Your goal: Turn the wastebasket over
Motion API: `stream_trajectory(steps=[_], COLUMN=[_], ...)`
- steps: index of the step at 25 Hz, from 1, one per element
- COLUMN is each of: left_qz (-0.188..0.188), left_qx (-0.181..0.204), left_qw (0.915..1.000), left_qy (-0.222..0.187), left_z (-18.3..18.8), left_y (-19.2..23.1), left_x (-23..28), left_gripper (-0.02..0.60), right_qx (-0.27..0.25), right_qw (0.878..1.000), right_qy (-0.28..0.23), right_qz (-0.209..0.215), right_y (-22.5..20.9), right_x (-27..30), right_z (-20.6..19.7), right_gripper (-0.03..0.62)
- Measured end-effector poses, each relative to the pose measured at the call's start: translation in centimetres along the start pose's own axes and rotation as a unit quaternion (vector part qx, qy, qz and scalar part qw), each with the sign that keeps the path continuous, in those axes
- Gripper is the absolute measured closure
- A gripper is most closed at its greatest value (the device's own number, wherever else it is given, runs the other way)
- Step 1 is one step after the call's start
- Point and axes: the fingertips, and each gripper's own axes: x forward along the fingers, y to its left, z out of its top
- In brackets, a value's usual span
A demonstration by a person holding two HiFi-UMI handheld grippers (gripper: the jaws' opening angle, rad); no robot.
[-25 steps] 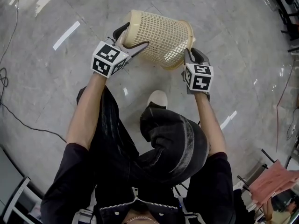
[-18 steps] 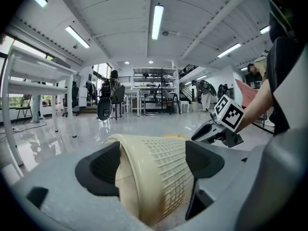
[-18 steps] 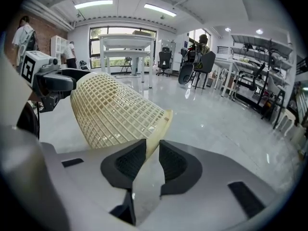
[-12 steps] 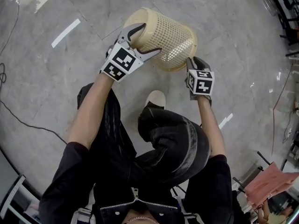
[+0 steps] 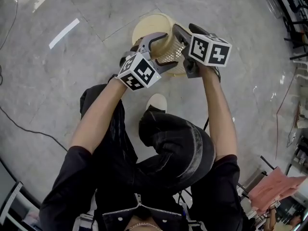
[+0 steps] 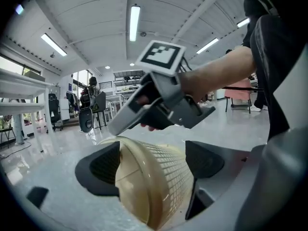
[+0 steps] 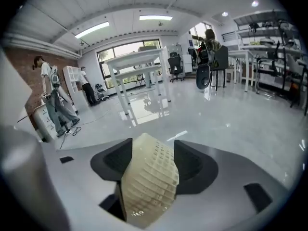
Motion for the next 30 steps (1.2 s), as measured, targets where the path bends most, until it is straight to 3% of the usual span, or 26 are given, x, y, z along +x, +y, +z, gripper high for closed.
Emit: stream_trajectory(steps=[3, 7, 13, 16, 19, 21, 24, 27, 30], left_qz=[-0.008, -0.018, -0.027, -0.011, 0.020, 0.021, 0.015, 0.038, 0.065], left_qx=[0.011, 0.026, 0.016, 0.003, -0.043, -0.076, -0.095, -0.151, -0.195], left_qw=[0.9999, 0.9995, 0.9995, 0.9999, 0.9989, 0.9968, 0.9947, 0.9858, 0.9783], left_qy=[0.001, 0.006, 0.005, 0.007, -0.001, -0.013, -0.035, -0.064, -0.027], left_z=[0.1, -0.1, -0.6, -1.2, -1.9, -2.1, -1.8, -1.8, -4.1], left_y=[-1.0, -1.6, -1.6, -0.3, 2.7, 3.7, 4.1, 5.9, 7.5], left_x=[0.4, 0.7, 0.3, -0.6, -1.9, -2.6, -3.3, -4.2, -3.9], left_gripper=[0.164, 0.164, 0.164, 0.164, 0.162, 0.160, 0.161, 0.161, 0.163], right_qx=[-0.006, -0.061, -0.031, -0.027, -0.014, -0.003, 0.003, 0.015, 0.029], right_qw=[0.999, 0.994, 0.995, 0.996, 0.997, 0.997, 0.997, 0.997, 0.998], right_qy=[0.035, 0.088, 0.090, 0.085, 0.080, 0.075, 0.075, 0.073, 0.059], right_qz=[0.014, -0.017, -0.009, -0.010, -0.011, -0.015, -0.018, -0.019, -0.025], right_y=[1.2, 0.9, 0.7, 0.3, -0.4, -0.9, -1.8, -2.8, -3.9], right_x=[1.8, 2.4, 2.5, 2.3, 2.0, 1.8, 1.5, 0.7, -0.4], right_z=[0.1, -1.3, -1.7, -1.7, -1.7, -1.6, -1.8, -2.2, -2.7], right_gripper=[0.341, 0.342, 0.345, 0.352, 0.352, 0.352, 0.352, 0.353, 0.353])
